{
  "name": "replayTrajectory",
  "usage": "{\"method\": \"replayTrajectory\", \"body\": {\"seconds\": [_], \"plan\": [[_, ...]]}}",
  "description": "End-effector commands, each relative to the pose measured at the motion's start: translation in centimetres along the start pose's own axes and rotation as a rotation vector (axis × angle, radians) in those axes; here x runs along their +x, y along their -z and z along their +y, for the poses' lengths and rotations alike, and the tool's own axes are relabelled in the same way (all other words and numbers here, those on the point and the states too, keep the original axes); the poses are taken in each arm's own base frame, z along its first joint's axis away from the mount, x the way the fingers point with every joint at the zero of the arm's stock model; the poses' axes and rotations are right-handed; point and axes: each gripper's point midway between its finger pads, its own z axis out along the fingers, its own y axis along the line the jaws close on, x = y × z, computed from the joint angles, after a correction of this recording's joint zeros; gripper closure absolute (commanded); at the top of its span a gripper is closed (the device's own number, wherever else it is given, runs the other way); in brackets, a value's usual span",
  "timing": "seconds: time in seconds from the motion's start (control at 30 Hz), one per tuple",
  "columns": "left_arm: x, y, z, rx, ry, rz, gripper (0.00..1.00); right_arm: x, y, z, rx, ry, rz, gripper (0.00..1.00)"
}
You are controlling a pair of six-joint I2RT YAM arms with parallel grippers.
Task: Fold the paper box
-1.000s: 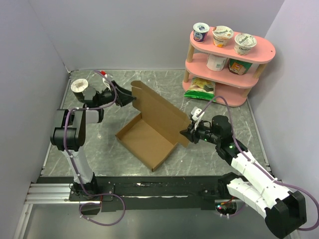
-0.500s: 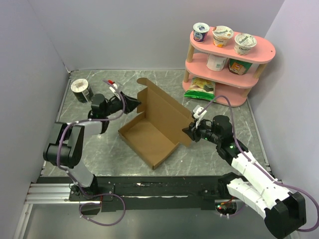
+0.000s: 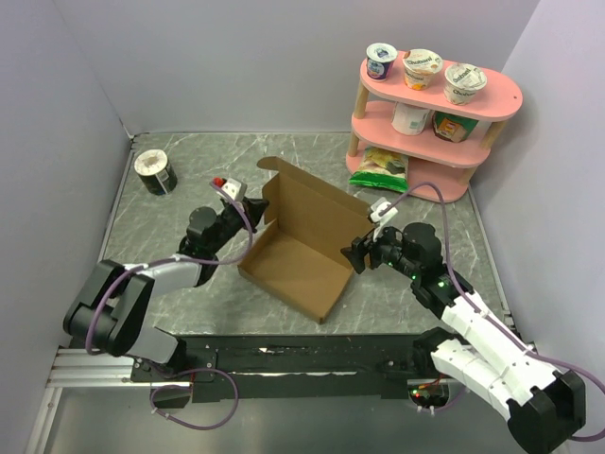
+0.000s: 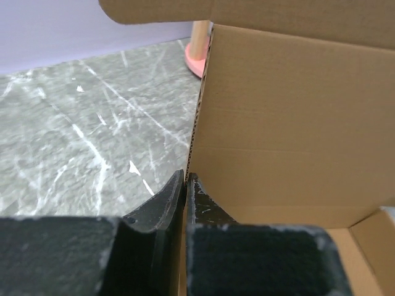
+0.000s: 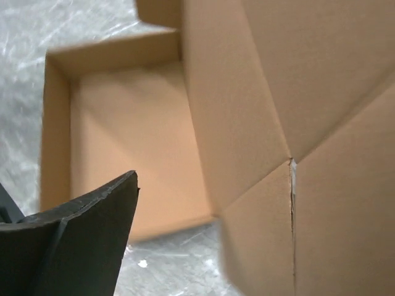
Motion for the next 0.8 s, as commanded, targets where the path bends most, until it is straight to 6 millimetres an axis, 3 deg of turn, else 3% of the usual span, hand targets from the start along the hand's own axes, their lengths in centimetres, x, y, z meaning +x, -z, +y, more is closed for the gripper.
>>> {"method": "replayTrajectory", "body": {"seconds": [0.0, 0.17, 0.37, 0.63, 0.77], "plan": [[-0.4, 1.1, 0.8, -0.128, -0.050, -0.051, 0.93, -2.8, 1.2, -0.8, 0.090, -0.105, -0.089, 0.13], [0.6, 2.3, 0.0, -0.154, -0.062, -0.042, 0.94, -1.5, 2.0, -1.6, 0.151, -0.130, -0.094, 0.16], [1.2, 3.4, -0.3, -0.206, -0.053, -0.028, 0.95, -1.1, 2.1, -1.8, 0.174, -0.169, -0.064, 0.38], [1.5, 4.1, -0.6, -0.243, -0.022, -0.021, 0.95, 0.4, 2.4, -2.2, 0.214, -0.197, -0.024, 0.43], [1.8, 4.3, -0.5, -0.264, 0.001, -0.017, 0.95, 1.1, 2.3, -2.3, 0.221, -0.214, 0.004, 0.53]]}}
